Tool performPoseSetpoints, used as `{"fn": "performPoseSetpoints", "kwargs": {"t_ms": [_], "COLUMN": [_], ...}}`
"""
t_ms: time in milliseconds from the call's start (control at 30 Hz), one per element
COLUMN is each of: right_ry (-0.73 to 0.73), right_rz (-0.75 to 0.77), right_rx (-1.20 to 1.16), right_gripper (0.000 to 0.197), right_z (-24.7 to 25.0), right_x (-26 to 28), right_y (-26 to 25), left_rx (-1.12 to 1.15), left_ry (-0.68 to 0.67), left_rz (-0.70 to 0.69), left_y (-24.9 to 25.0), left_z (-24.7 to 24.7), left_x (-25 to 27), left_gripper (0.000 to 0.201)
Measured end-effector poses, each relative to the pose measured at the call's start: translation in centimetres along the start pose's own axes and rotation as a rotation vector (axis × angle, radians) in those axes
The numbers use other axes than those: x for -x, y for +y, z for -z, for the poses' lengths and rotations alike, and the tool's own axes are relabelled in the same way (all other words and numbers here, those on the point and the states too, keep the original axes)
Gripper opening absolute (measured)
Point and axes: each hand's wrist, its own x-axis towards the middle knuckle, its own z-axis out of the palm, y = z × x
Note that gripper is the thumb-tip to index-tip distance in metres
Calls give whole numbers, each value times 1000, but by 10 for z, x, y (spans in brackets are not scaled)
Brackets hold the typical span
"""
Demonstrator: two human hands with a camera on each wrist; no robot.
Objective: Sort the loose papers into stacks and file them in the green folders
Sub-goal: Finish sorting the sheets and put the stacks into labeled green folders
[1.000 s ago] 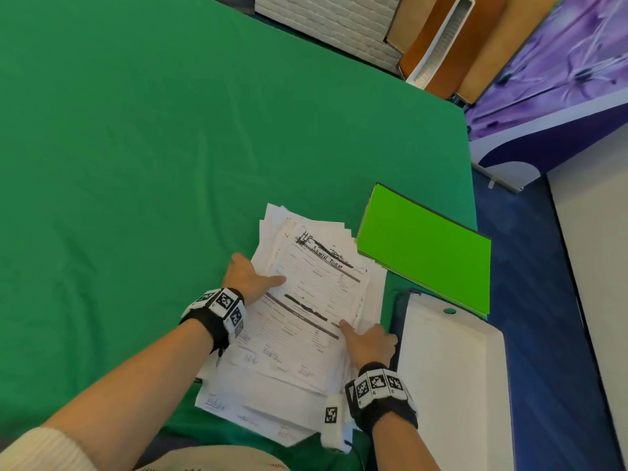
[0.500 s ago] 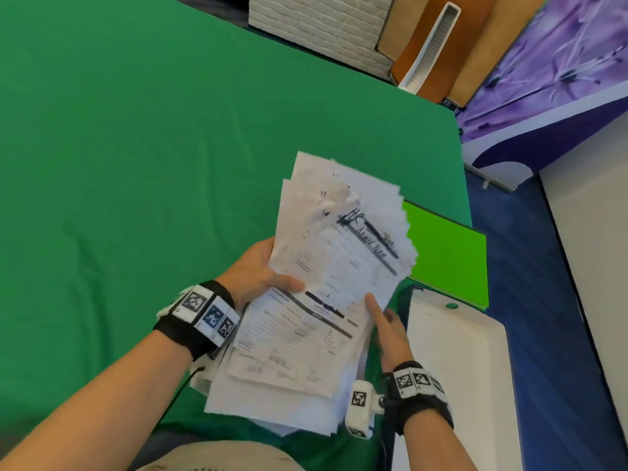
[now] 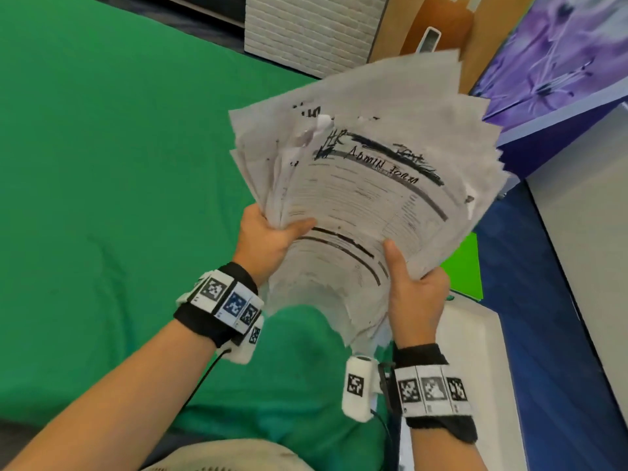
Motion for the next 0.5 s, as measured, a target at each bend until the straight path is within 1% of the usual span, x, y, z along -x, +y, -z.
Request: {"fn": "performPoseSetpoints", "kwargs": {"t_ms": [100,133,200,267,333,433,500], "right_ry": [-83,-107,-149,-189,-218,-182,-175], "right_rz": [-2,-32,-131,-191,-213,-274,-300], "right_rx": [-32,-42,-89,-60,-37,-86,-90], "right_gripper": [29,29,37,45,42,32,33], "right_z": [6,7,8,7,1,-7,-12], "right_x": [6,9,15,20,23,21,19], "right_y": [-3,1,14,28,37,44,48], "left_rx": [41,17,-39,-68,-115,-205,-219], "left_ry": [-21,-49,-106,-101,-107,-157,-178], "left_rz": [-83,-114,-166,-163,-188,-207,-192], "left_y": [12,14,11,14,18,24,25], "left_z": [12,16,22,23,22,17,16], "left_x": [2,3,1,-3,-8,-17,-21], "left_gripper": [39,43,57,71,78,82,86]}}
